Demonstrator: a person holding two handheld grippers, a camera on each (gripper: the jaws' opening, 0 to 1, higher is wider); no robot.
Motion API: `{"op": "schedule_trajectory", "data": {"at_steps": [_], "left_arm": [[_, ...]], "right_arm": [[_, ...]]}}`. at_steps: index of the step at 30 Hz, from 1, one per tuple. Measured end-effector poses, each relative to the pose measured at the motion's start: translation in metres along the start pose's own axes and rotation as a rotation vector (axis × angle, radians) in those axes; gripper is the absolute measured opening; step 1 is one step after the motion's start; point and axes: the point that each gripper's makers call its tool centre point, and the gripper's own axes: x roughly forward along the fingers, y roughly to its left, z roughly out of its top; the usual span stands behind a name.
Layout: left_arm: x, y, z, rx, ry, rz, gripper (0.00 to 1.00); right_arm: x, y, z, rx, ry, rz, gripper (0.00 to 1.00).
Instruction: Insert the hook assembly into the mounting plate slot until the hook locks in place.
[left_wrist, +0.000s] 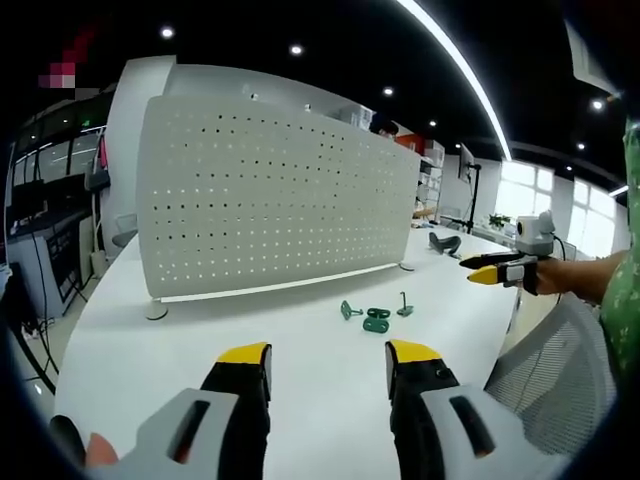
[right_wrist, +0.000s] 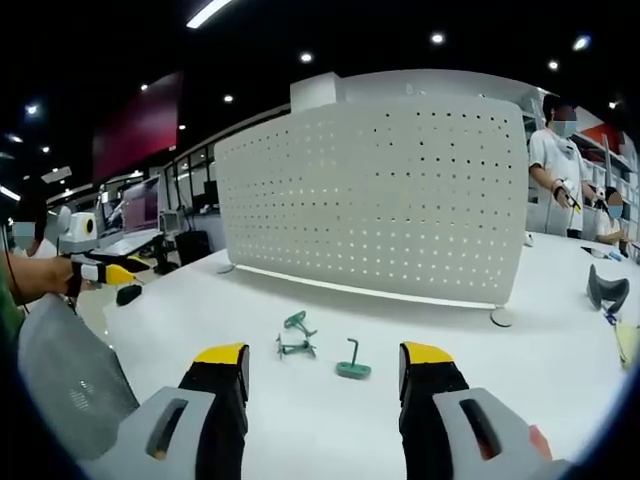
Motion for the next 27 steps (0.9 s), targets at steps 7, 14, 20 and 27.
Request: {"op": "schedule_trajectory", "data": {"at_steps": [7,14,20,27], "left_arm": [[0.0,0.0,-0.001,0.006,0.007,0.007,0.47],[0.0,0.001,-0.002,0.007,0.013,0.012,0.47],[0.0,0.001,-0.002,0.007,0.013,0.015,0.47],[0.001,0.001,-0.004,0.008,0.021,0.019,0.46]], "right_arm": [[0.006,-0.007,0.002,-0.005,0.001,0.001,0.6],[0.022,-0.013,0.002,-0.03,0.017,0.026,0.57],[0.031,-0.019,-0.007,-0.038,0.05,0.047,0.54],[0.044,-0.027,-0.014,-0.036,0.082,0.068,0.52]]}}
